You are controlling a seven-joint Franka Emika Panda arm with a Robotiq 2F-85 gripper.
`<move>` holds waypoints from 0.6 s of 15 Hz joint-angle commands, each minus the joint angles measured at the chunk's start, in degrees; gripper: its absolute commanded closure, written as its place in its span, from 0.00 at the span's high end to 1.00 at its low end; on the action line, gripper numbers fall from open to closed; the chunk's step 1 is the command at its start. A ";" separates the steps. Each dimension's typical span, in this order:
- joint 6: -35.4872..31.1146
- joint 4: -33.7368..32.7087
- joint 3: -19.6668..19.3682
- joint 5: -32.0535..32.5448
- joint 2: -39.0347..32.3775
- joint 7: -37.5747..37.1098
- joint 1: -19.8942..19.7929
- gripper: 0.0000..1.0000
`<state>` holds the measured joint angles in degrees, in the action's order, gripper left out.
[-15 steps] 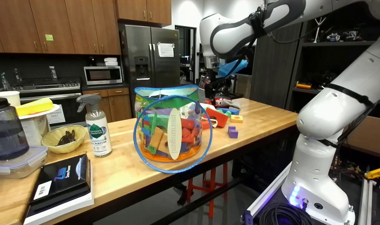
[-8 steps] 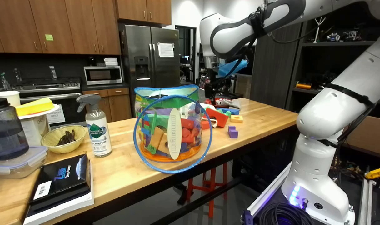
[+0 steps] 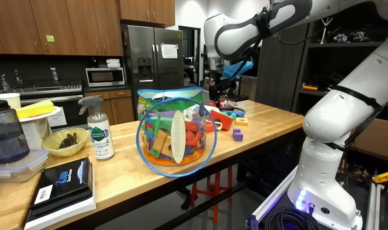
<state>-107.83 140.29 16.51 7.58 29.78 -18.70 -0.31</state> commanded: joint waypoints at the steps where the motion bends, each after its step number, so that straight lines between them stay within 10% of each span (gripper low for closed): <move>1: 0.23 -0.13 -1.52 0.80 -0.29 -0.73 1.78 1.00; 9: 0.38 -0.57 -2.55 1.25 -0.77 -0.30 1.61 1.00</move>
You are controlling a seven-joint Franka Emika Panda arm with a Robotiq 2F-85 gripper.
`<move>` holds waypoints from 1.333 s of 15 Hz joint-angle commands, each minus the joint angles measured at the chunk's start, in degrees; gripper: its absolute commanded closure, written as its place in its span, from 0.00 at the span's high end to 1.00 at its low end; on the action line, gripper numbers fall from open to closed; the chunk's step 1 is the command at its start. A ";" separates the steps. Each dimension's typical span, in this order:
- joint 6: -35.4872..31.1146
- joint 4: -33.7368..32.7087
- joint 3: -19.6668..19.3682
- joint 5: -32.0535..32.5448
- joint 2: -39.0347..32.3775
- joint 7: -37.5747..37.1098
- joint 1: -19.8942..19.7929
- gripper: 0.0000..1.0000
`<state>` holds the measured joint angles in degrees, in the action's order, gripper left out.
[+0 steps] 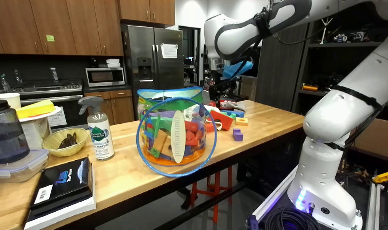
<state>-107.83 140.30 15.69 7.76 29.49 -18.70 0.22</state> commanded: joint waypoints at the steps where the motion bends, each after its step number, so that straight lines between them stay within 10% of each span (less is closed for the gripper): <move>1: 0.19 -0.53 -1.86 1.07 -0.46 -0.64 1.01 1.00; 20: -10.11 1.98 -1.89 -1.47 -0.11 -10.04 0.36 1.00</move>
